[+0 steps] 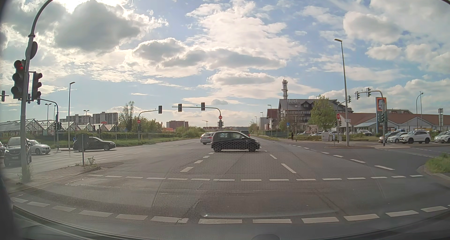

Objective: Follow the waypoints while adhering to traffic rules and regulations

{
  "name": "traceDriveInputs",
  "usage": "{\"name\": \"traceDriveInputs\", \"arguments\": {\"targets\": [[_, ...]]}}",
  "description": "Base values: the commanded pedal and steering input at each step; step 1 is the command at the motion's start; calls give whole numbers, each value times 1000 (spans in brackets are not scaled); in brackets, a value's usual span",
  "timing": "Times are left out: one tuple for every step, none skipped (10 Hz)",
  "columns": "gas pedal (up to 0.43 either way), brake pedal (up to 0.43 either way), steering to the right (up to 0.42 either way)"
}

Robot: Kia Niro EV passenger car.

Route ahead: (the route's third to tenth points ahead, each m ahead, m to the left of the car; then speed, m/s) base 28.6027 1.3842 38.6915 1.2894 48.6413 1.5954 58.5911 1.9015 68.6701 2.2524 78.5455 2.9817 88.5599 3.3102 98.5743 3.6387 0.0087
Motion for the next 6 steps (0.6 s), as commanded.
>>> {"name": "traceDriveInputs", "arguments": {"targets": [[0,238,1],[0,238,1],[0,238,1],[0,238,1],[0,232,1],[0,232,1]]}}
